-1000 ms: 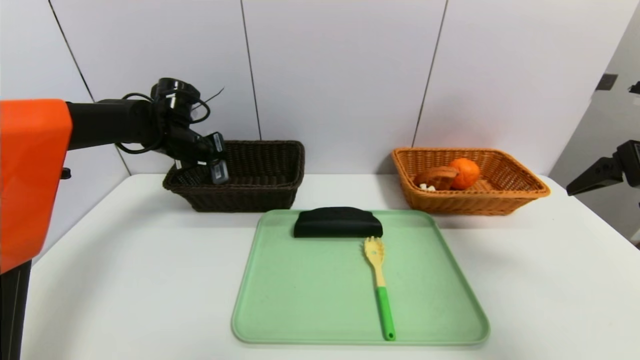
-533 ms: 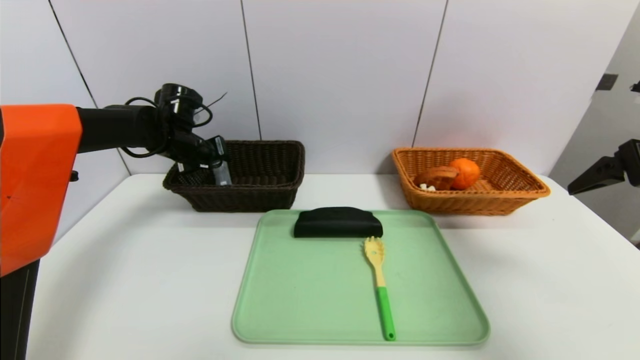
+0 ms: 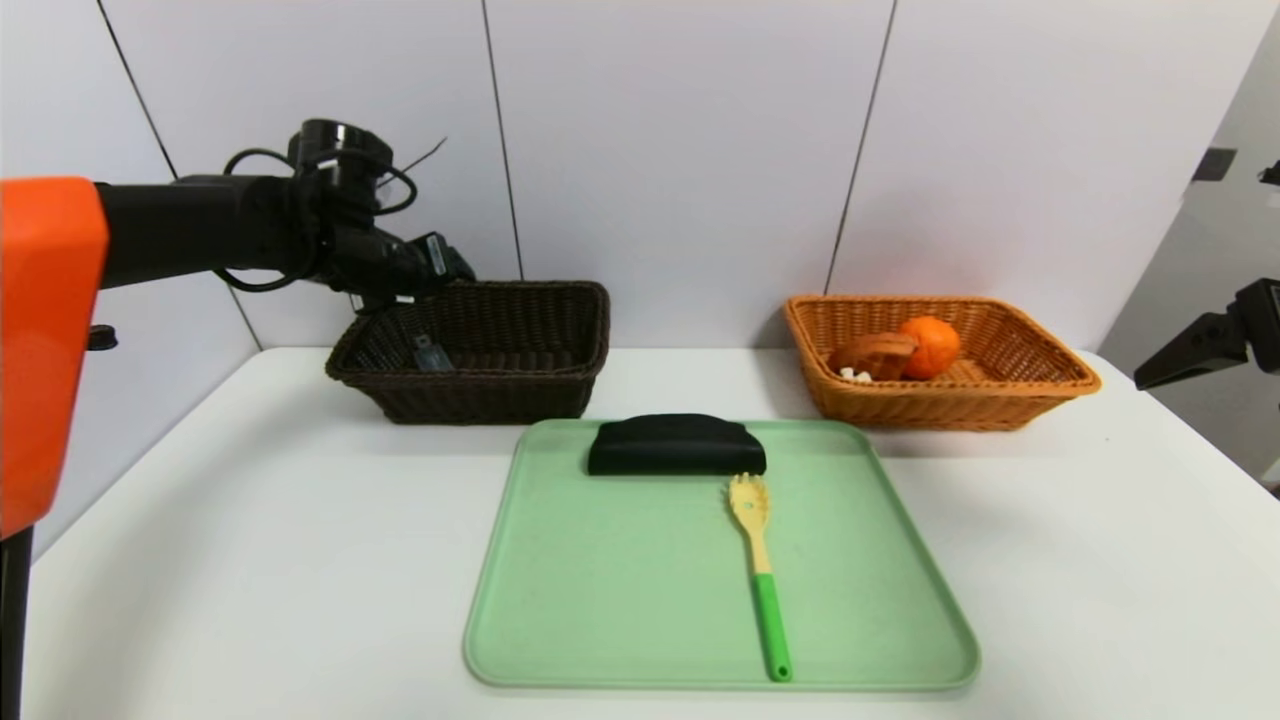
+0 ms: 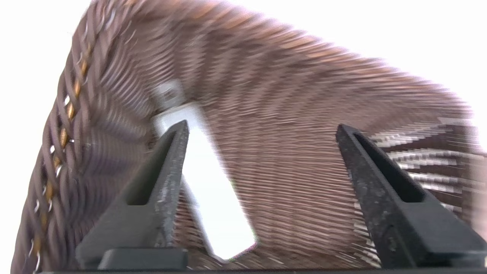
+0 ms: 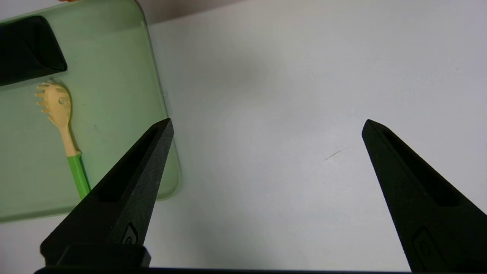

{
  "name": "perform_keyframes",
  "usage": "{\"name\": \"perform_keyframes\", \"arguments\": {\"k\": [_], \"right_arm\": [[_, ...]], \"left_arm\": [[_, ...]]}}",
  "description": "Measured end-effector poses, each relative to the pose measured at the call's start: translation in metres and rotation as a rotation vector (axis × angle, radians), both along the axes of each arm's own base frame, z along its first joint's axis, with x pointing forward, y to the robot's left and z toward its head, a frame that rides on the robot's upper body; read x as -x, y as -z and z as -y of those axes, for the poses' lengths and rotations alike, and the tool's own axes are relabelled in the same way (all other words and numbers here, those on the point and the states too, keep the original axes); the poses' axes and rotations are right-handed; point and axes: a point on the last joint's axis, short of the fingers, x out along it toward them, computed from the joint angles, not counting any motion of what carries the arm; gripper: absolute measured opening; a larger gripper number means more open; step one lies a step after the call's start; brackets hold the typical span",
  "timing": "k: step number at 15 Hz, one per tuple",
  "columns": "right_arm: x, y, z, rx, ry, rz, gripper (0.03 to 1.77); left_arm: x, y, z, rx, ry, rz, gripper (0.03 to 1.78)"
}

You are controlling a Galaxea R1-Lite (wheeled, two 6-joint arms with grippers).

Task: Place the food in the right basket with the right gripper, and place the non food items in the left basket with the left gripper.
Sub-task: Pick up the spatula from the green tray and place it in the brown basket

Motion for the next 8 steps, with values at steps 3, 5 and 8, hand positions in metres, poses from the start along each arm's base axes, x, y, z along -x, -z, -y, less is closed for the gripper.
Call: {"name": "perform_keyframes", "arguments": {"k": [3, 5, 8], "right_arm": [[-0.001, 0.001, 0.000, -0.004, 0.006, -0.003, 1.71], [-0.001, 0.001, 0.000, -0.012, 0.015, -0.004, 1.71], [-0.001, 0.001, 0.000, -0.019, 0.022, -0.004, 1.71]], "left_arm": [[0.042, -0.052, 0.049, -0.032, 0.126, 0.140, 1.49], [0.075, -0.075, 0.087, -0.048, 0.207, 0.198, 1.54], [0.130, -0.081, 0.147, -0.087, 0.297, 0.137, 1.59]]}}
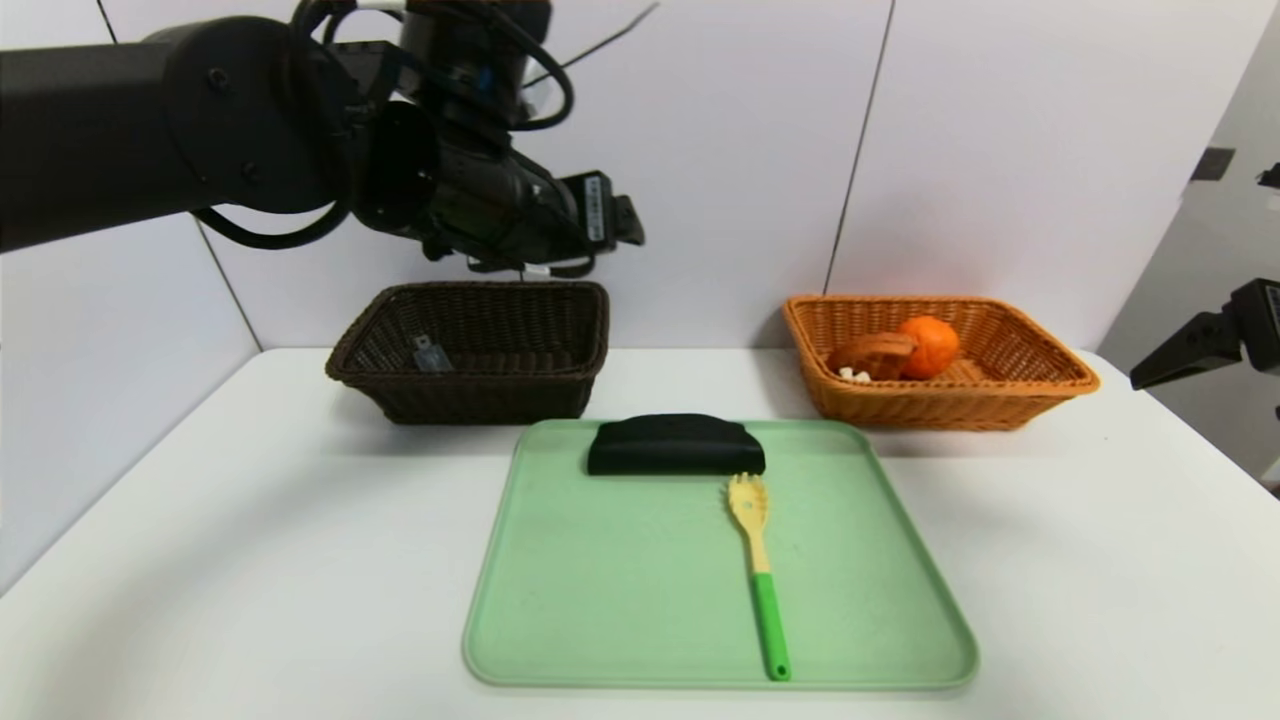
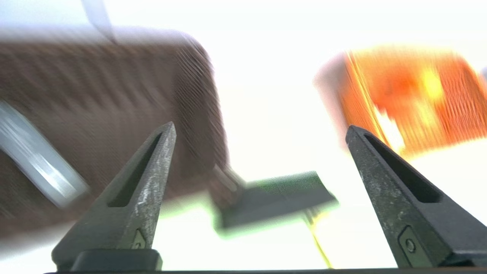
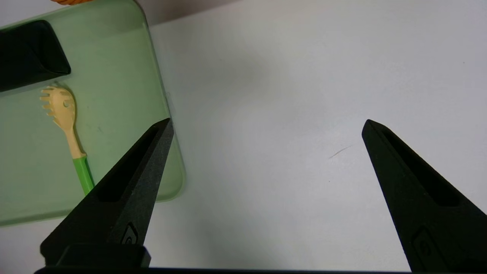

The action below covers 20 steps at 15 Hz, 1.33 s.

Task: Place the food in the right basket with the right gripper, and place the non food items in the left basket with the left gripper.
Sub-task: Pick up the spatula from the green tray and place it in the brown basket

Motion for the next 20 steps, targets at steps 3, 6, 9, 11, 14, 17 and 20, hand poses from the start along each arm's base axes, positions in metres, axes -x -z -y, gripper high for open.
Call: {"name": "perform_keyframes", "arguments": {"k": [3, 6, 9, 11, 14, 17, 20], "right_arm": [[0.000, 0.001, 0.000, -0.005, 0.006, -0.003, 1.71], [0.001, 0.003, 0.000, -0.008, 0.006, -0.013, 1.71], [0.001, 0.003, 0.000, -0.016, 0.019, -0.013, 1.71], [0.001, 0.003, 0.000, -0.018, 0.020, -0.014, 1.71], [0.001, 0.004, 0.000, -0.021, 0.021, -0.016, 1.71], [0.001, 0.007, 0.000, -0.022, 0.021, -0.028, 1.71], [0.001, 0.010, 0.000, -0.026, 0.027, -0.042, 1.71]], "left_arm": [[0.048, 0.022, 0.044, -0.116, 0.048, -0.177, 1.63], [0.070, 0.048, 0.072, -0.172, 0.072, -0.316, 1.65], [0.081, 0.068, 0.096, -0.196, 0.108, -0.367, 1.67], [0.090, 0.082, 0.110, -0.220, 0.121, -0.406, 1.67], [0.096, 0.100, 0.127, -0.262, 0.125, -0.429, 1.68], [0.094, 0.116, 0.139, -0.303, 0.110, -0.419, 1.69], [0.089, 0.130, 0.149, -0.307, 0.099, -0.400, 1.69]]}}
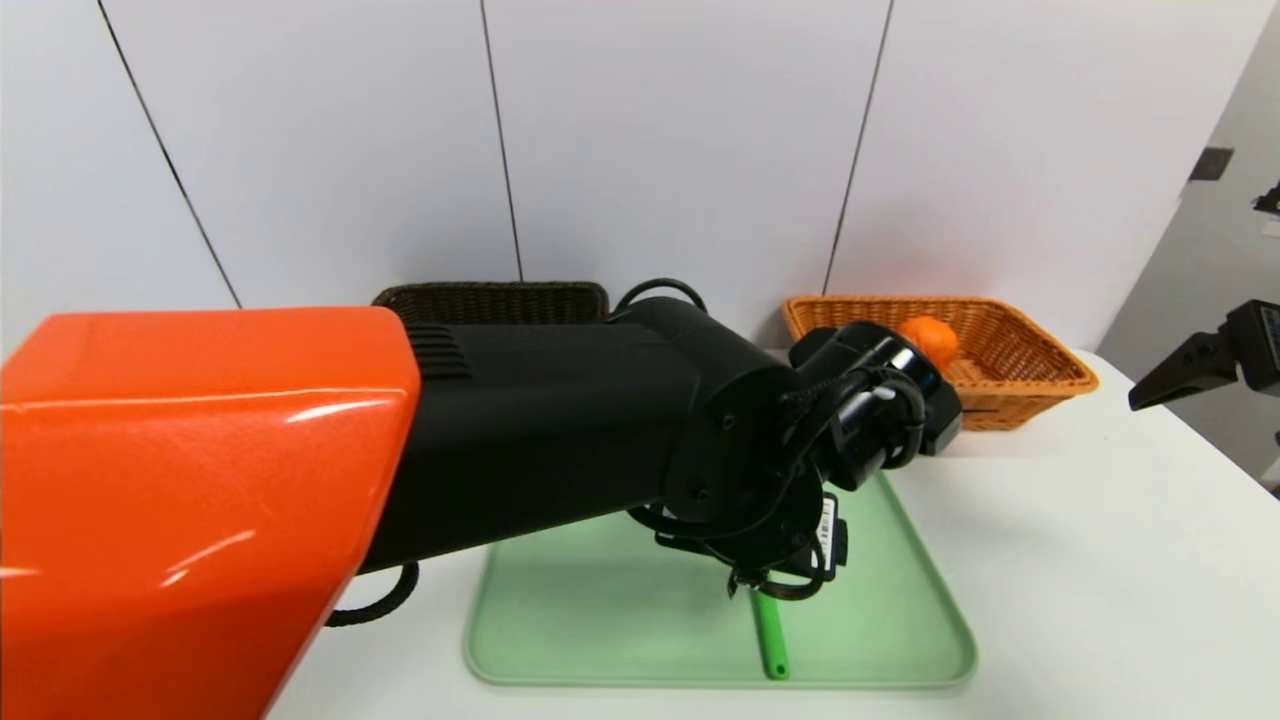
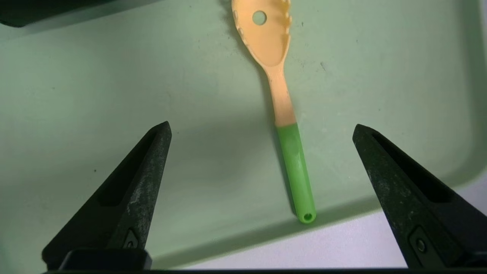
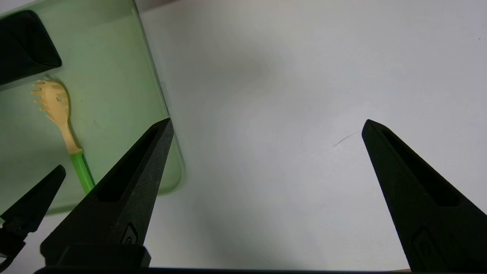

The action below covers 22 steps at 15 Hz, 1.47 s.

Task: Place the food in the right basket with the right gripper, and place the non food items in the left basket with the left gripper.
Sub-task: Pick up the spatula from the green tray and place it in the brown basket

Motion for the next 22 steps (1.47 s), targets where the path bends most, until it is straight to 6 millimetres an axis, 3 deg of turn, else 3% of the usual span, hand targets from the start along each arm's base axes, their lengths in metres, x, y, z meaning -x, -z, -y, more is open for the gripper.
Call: {"name": "perform_keyframes", "arguments": {"k": [6, 22], "right_arm": [[-0.001, 0.001, 0.000, -0.004, 0.011, 0.006, 1.71], [-0.003, 0.000, -0.002, -0.001, 0.001, 0.021, 1.71]], "left_arm": [[-0.004, 0.020, 0.012, -0.016, -0.006, -0.002, 1.69], [-0.003, 0.041, 0.022, -0.046, 0.000, -0.024, 1.69]]}}
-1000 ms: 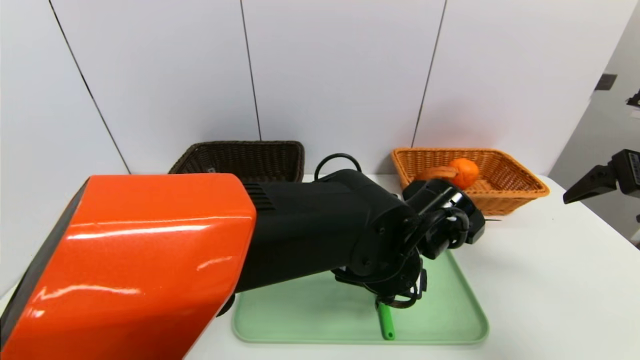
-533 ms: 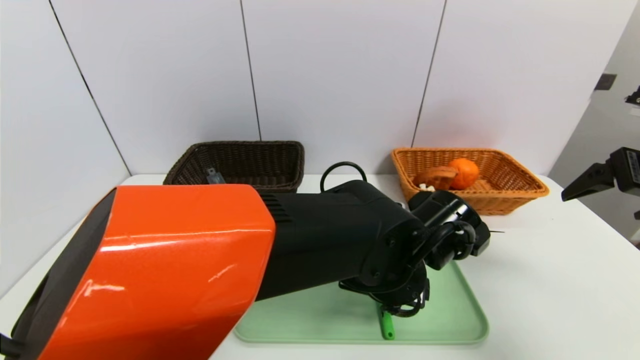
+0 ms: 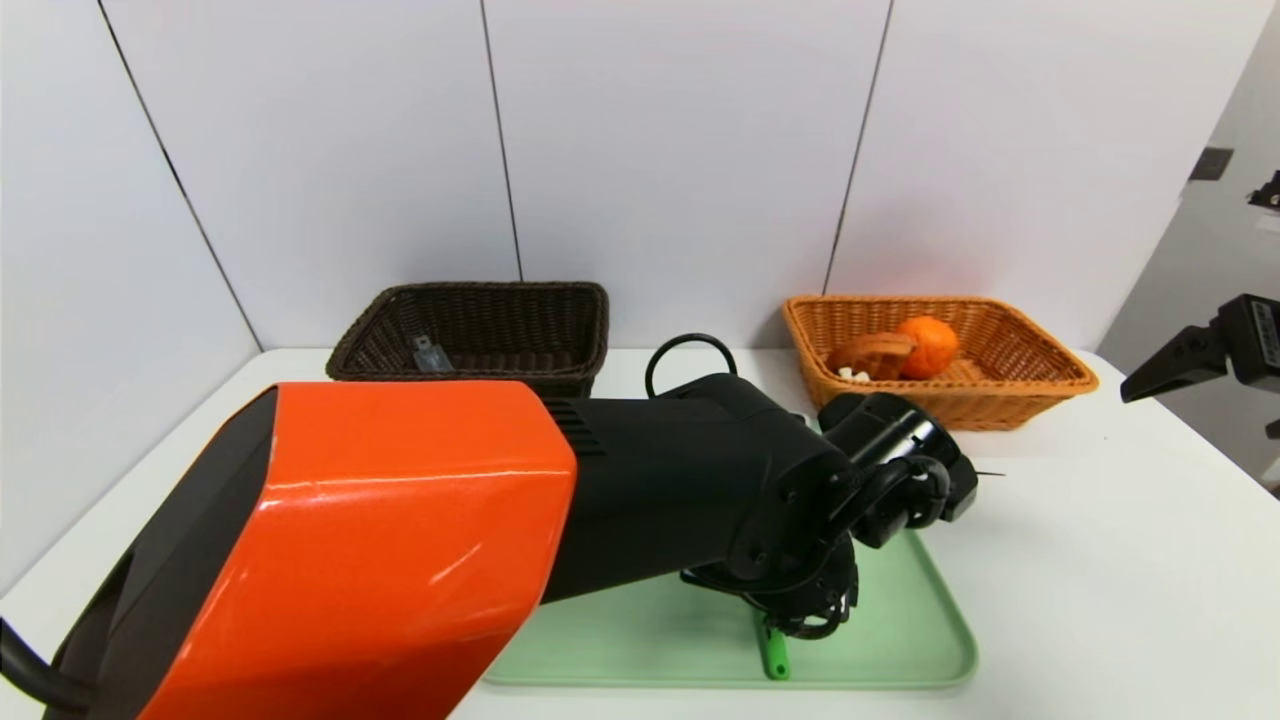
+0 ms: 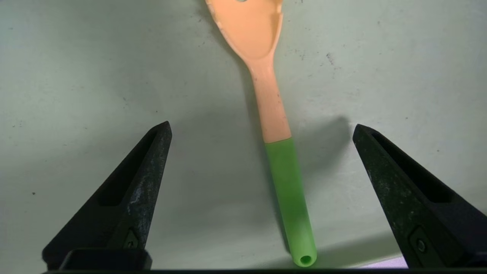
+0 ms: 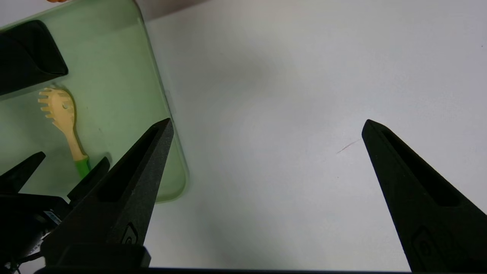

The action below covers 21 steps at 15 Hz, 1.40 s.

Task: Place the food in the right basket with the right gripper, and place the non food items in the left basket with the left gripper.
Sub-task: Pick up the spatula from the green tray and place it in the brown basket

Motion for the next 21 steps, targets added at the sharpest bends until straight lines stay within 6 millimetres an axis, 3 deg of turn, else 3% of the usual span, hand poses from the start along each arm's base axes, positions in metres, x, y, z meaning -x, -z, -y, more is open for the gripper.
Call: {"name": "perform_keyframes", "arguments": {"k": [4, 8, 12, 13, 14, 21], "right_arm": [[0.001, -0.001, -0.001, 0.001, -0.002, 0.004, 1.71], [0.003, -0.002, -0.001, 0.003, -0.004, 0.010, 1.71], [0.005, -0.004, -0.001, 0.006, -0.009, 0.020, 1.71], [0.006, -0.005, -0.001, 0.007, -0.010, 0.021, 1.71], [0.006, -0.005, -0.001, 0.007, -0.011, 0.024, 1.71], [0.007, -0.005, -0.003, 0.004, -0.014, 0.023, 1.71]], "left_arm": [[0.000, 0.000, 0.000, 0.003, 0.000, 0.002, 1.69], [-0.002, 0.009, 0.003, 0.006, -0.021, -0.020, 1.10], [-0.002, 0.013, 0.004, -0.003, -0.022, -0.027, 0.69], [-0.002, 0.013, 0.004, -0.004, -0.021, -0.030, 0.26], [-0.002, 0.013, 0.004, -0.005, -0.021, -0.030, 0.15], [-0.001, 0.002, 0.001, 0.021, -0.001, -0.025, 0.15]]}}
